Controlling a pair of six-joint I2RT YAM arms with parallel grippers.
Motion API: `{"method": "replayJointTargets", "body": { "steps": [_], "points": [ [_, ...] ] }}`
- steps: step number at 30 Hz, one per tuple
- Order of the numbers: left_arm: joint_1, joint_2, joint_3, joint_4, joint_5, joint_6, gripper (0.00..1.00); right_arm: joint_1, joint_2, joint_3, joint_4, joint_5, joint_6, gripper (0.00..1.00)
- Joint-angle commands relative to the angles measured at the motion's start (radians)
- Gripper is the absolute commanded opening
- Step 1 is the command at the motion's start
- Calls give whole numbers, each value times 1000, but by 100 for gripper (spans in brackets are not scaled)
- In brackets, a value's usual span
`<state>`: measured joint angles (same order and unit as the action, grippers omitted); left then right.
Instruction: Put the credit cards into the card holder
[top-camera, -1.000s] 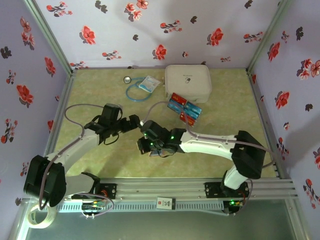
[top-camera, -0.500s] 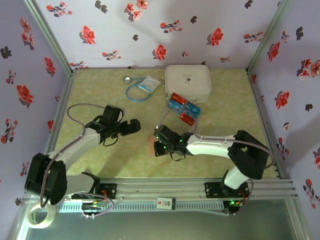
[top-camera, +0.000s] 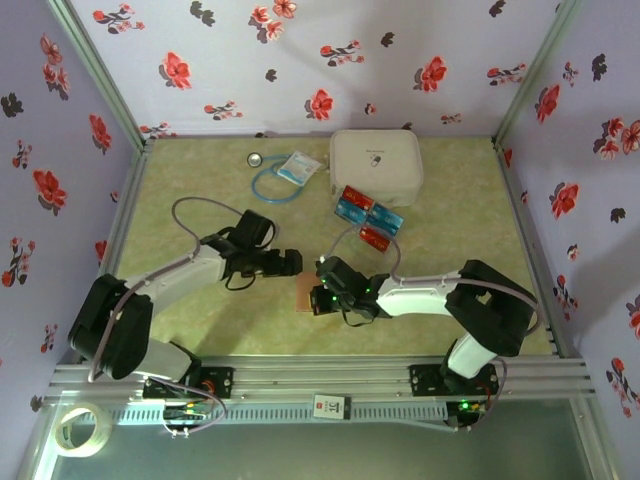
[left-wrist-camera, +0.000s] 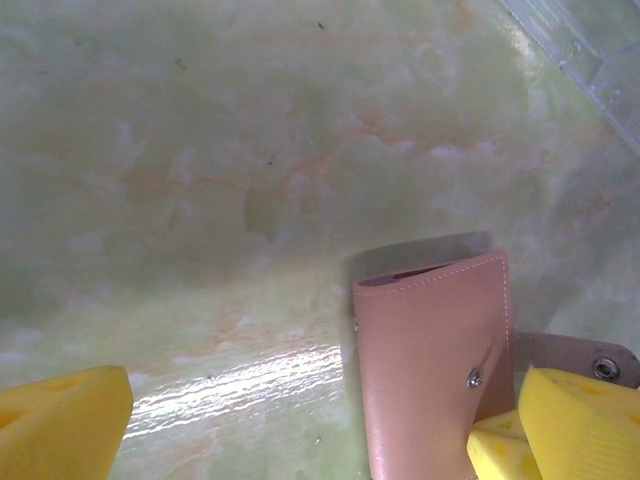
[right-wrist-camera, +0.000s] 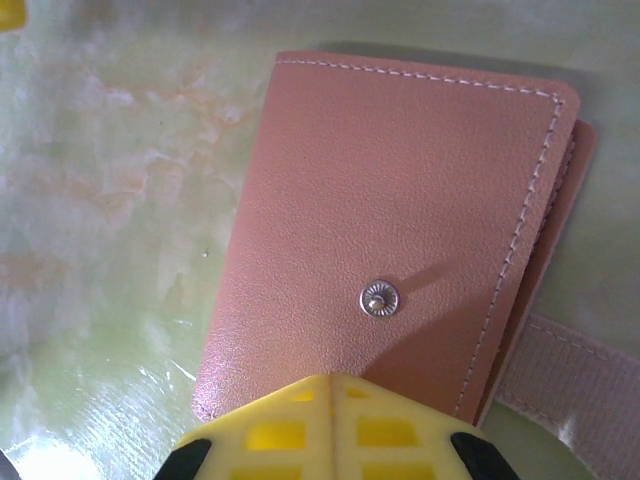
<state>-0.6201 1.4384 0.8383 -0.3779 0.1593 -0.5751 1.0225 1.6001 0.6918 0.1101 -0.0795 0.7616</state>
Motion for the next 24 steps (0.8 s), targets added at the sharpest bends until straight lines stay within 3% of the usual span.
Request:
{"method": "replayJointTargets", "body": {
  "steps": [1, 19, 24],
  "points": [
    [-27, 33, 30, -8, -27, 33, 100, -6, 13, -21, 36, -3, 18, 0],
    [-85, 151, 12, 41, -96, 40, 100, -15, -25, -28, 17, -2, 15, 0],
    [-97, 160, 6, -2, -164, 45, 100, -30, -123, -25, -53, 13, 6, 14]
  ]
}}
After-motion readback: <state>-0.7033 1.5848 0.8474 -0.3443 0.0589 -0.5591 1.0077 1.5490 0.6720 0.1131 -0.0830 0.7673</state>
